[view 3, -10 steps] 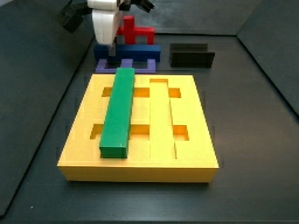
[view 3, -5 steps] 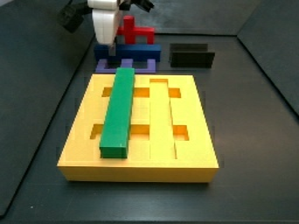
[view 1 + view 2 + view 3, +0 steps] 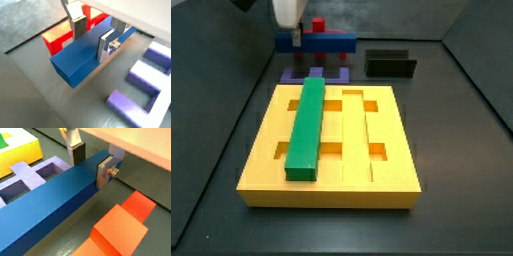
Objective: Pick up the blue object. Move up. Move to above the board. Insert the blue object.
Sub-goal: Move to above the board.
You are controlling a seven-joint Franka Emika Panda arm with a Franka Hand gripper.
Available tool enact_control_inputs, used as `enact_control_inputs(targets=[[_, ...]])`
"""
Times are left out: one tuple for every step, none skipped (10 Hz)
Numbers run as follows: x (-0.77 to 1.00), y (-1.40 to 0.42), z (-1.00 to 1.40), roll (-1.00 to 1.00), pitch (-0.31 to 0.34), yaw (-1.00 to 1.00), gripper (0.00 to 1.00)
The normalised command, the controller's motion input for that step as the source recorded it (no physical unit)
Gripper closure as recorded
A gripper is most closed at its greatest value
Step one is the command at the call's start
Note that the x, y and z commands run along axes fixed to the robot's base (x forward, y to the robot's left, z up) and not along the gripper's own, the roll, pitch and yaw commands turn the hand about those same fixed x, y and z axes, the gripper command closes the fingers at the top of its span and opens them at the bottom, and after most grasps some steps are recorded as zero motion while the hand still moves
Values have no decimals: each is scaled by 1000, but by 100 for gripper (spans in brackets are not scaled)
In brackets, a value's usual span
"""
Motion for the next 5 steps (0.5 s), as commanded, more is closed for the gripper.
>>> enact_control_inputs(targets=[[-3,0,1400,-2,1,5,100],[-56,2,1400,30,36,3,100],[-47,0,1400,44,28,7,100],[-5,0,1400,16,46,2,100],[3,7,1400,0,82,1,100]])
